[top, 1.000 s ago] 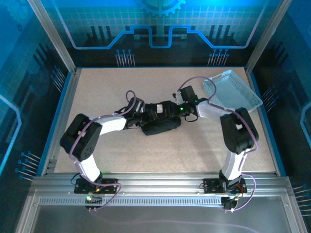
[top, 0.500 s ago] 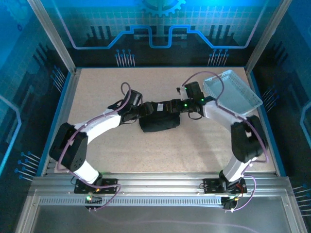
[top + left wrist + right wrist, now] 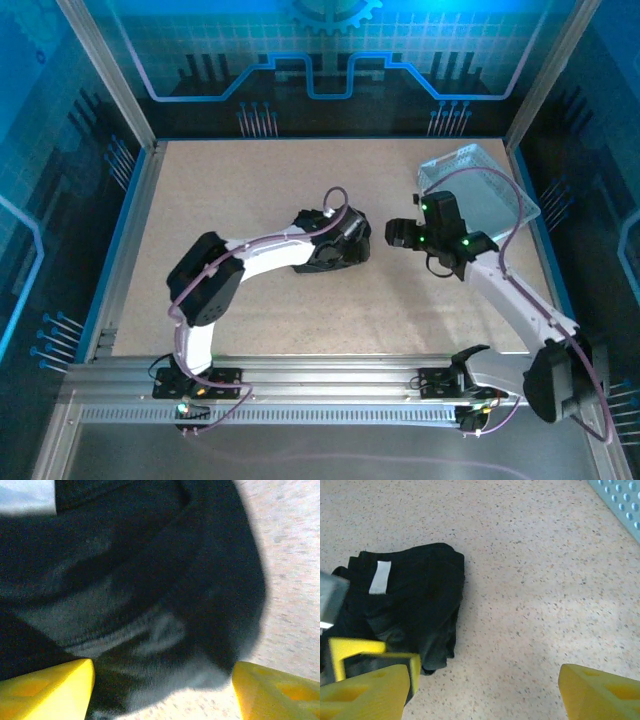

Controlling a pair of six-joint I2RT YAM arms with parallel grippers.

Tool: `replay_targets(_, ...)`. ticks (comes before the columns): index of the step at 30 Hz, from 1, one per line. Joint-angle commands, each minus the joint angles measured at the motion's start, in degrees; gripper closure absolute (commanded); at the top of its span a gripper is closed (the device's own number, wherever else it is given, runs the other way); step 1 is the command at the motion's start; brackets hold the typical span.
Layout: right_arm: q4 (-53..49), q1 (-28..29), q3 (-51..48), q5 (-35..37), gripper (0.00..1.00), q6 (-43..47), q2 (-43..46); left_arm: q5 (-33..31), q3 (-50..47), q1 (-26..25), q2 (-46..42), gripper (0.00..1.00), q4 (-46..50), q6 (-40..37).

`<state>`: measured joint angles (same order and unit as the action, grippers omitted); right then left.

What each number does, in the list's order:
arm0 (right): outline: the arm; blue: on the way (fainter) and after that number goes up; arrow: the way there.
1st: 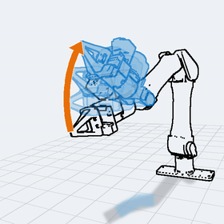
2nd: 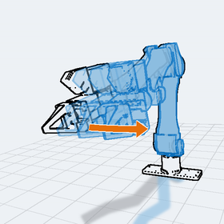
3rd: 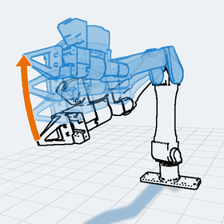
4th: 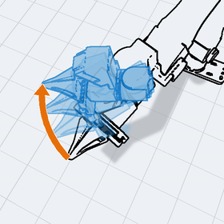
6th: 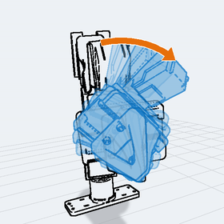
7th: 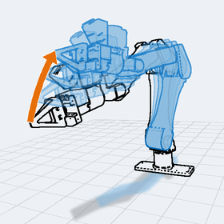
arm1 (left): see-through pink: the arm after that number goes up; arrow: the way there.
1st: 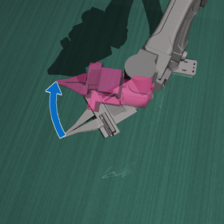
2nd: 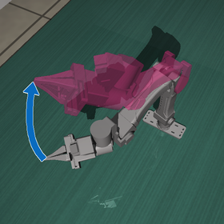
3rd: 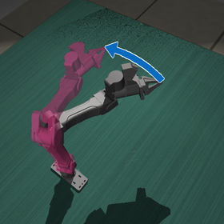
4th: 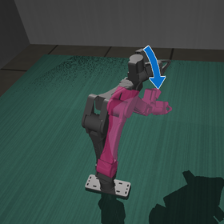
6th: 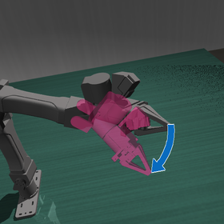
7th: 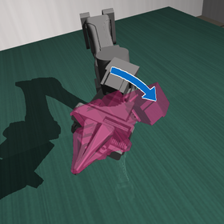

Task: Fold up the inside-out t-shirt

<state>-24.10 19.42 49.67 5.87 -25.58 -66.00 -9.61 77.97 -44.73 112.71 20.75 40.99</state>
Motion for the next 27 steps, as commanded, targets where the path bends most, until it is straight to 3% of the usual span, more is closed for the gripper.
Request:
replay_targets(1,0.05,-0.31,-2.82,-2.39,0.2,-1.23,2.65,-2.43,2.05,3.05,1.61,0.26,4.6,-0.38)
replay_targets(7,0.72,-0.24,-4.6,-4.28,0.19,-1.39,3.02,-4.58,-0.81,12.55,1.78,0.27,8.96,-3.38)
replay_targets(14,0.28,-0.17,-4.79,-3.9,0.19,-1.95,5.22,-5.85,1.15,25.08,1.29,0.33,13.71,-12.9)
replay_targets(18,-0.82,-0.26,-4.67,-2.4,0.19,-1.51,7.37,-3.39,8.86,32.57,3.78,0.31,17.88,-16.69)
replay_targets(27,-4.71,-1.22,-4.92,-0.83,0.17,-0.59,12.63,-7.23,30.41,42.56,17.23,0.29,26.96,-27.04)
